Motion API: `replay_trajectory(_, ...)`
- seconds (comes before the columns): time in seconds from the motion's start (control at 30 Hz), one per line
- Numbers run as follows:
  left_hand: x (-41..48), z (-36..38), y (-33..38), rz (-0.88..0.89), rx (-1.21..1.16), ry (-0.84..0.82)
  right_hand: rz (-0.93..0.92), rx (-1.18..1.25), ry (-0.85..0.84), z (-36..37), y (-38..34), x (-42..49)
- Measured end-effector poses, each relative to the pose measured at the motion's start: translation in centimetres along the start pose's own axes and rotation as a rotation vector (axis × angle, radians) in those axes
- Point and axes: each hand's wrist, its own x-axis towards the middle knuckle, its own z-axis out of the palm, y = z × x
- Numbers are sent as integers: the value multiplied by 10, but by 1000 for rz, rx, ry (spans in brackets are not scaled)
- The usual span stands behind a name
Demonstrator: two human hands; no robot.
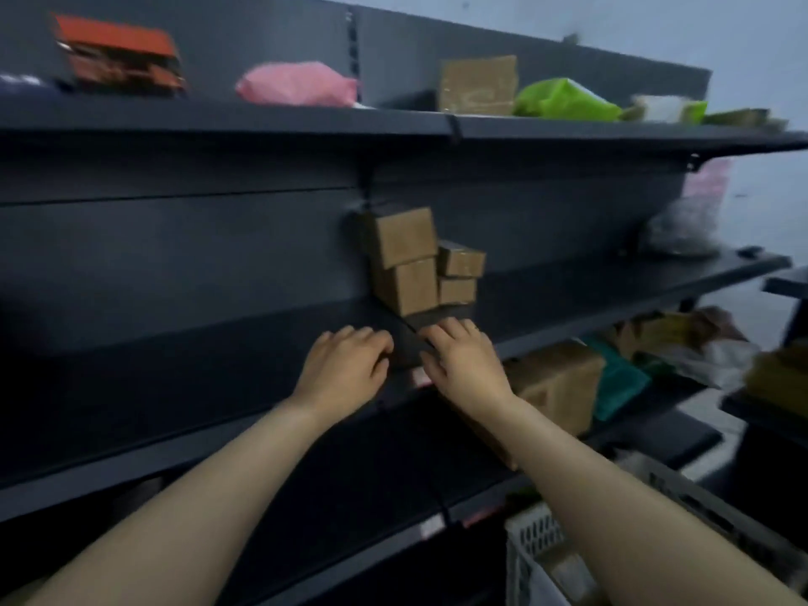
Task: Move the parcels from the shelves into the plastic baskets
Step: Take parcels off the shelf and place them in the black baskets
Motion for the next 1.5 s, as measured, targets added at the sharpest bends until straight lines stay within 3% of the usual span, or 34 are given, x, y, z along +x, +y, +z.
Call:
replay_trajectory(0.3, -39, -45, -141, -313, 187, 0, -391, 219, -13, 70, -116, 116)
replay_trajectory(0.6, -160, -134, -246, -684, 415, -26, -706, 512, -125, 106, -303, 166)
replay_trajectory(0.83, -242, -182, -318, -834, 470, -15, -772, 474, -187, 117, -426, 176)
replay_trajectory(1.03, -287, -201, -395, -894, 416, -44, -544, 304, -233, 140, -507, 189)
replay_trajectory(1.17, -285, -205, -445, -891, 356, -44, -347, 343, -391, 156, -536, 200)
replay_trajectory(1.23, -277, -201, -462, -899, 269, 3, -199, 461, -435, 161, -540, 203)
replay_trajectory(1.37, -257, -191, -485, -986, 96, 76, 181, 944, -459, 175, -549, 213)
replay_trajectory(1.5, -250, -179, -499, -1222, -62, 71, 611, 1274, -655, 175, -546, 211)
